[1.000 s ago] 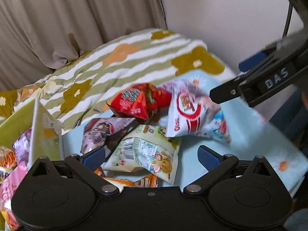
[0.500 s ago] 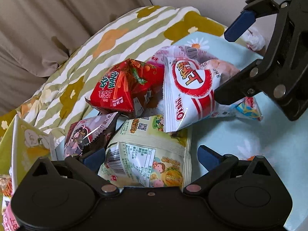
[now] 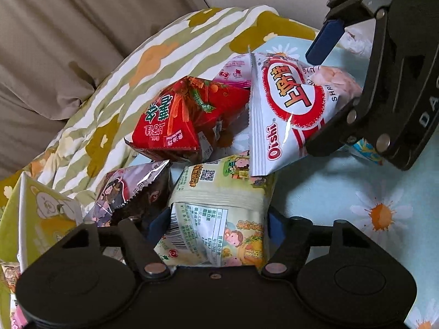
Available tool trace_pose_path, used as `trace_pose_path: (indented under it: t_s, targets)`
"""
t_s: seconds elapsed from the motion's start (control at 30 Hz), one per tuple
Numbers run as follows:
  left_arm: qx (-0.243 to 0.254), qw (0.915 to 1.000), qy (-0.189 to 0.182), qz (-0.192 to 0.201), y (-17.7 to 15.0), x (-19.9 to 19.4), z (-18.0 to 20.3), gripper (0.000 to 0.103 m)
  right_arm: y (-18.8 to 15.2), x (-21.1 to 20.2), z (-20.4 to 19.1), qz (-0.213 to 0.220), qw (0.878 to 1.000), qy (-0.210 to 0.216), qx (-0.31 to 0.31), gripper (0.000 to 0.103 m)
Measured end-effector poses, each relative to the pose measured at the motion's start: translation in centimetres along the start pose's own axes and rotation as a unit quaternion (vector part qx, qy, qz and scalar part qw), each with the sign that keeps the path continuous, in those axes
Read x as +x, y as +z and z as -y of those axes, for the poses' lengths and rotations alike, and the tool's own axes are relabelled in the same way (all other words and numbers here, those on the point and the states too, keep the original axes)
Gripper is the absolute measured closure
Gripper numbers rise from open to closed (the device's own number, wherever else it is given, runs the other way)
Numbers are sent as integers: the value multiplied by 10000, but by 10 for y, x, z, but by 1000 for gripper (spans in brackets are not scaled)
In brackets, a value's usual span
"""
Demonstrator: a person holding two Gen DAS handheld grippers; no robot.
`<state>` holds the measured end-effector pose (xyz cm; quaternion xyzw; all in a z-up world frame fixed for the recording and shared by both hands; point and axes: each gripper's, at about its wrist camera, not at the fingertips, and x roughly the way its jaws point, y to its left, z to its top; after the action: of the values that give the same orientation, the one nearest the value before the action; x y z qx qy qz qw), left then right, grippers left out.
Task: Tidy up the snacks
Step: 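Grasp a green-white bag with left tool while right tool grasps Oishi shrimp bag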
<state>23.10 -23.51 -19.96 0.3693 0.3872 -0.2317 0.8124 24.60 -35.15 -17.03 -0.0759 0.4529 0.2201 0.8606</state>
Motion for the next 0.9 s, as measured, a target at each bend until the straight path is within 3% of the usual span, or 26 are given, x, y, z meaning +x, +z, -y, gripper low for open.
trace_pose_path:
  t_s: [0.53, 0.77, 0.9]
  targets:
    - [-592, 9978, -262, 139, -8, -23, -11, 30, 0, 16, -10, -160, 9984, -119, -529, 0]
    - [-795, 9962, -304, 164, -10, -31, -16, 30, -7, 21, -11, -155, 9992, -142, -346, 0]
    - [-885, 9953, -324, 213, -11, -36, -18, 30, -12, 16, -13, -108, 9992, -247, -306, 12]
